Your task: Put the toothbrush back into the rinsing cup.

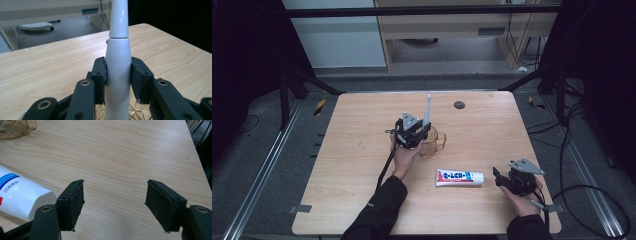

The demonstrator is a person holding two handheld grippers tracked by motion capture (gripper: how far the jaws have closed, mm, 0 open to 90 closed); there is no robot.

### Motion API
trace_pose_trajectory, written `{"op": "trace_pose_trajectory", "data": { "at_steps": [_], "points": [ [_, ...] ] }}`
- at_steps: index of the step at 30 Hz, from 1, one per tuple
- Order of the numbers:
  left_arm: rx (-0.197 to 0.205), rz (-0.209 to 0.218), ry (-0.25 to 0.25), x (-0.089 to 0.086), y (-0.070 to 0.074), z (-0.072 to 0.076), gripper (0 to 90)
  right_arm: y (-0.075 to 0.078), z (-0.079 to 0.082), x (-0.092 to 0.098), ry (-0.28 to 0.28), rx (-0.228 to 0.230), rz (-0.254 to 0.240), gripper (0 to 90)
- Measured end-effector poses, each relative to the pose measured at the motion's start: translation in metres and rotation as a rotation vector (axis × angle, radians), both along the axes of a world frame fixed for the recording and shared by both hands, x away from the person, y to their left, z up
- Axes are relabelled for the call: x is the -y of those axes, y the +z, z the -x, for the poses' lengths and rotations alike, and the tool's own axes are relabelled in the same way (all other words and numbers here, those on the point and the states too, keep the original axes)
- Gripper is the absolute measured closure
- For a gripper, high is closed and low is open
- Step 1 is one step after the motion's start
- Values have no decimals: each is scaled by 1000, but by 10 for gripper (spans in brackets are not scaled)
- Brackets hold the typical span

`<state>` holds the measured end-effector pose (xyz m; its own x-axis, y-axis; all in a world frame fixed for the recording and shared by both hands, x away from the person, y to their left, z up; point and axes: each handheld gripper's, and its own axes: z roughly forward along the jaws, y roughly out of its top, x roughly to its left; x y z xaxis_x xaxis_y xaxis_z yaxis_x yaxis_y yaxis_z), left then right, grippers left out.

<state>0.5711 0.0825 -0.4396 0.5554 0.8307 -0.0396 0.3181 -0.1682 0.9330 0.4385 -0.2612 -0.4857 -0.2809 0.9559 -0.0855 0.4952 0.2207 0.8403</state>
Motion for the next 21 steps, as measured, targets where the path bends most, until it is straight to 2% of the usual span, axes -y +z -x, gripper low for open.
{"op": "trace_pose_trajectory", "data": {
  "at_steps": [6,8,13,21],
  "points": [
    [7,0,-4,0,0,1,658,0,0,0,0,-1,0,309],
    [7,9,-13,-1,-1,0,603,0,0,0,0,2,1,309],
    [4,0,-30,-3,0,1,552,0,0,0,-1,2,-1,308],
    [-4,-1,-69,-12,9,10,484,2,1,0,-2,9,-5,307]
  ]
}}
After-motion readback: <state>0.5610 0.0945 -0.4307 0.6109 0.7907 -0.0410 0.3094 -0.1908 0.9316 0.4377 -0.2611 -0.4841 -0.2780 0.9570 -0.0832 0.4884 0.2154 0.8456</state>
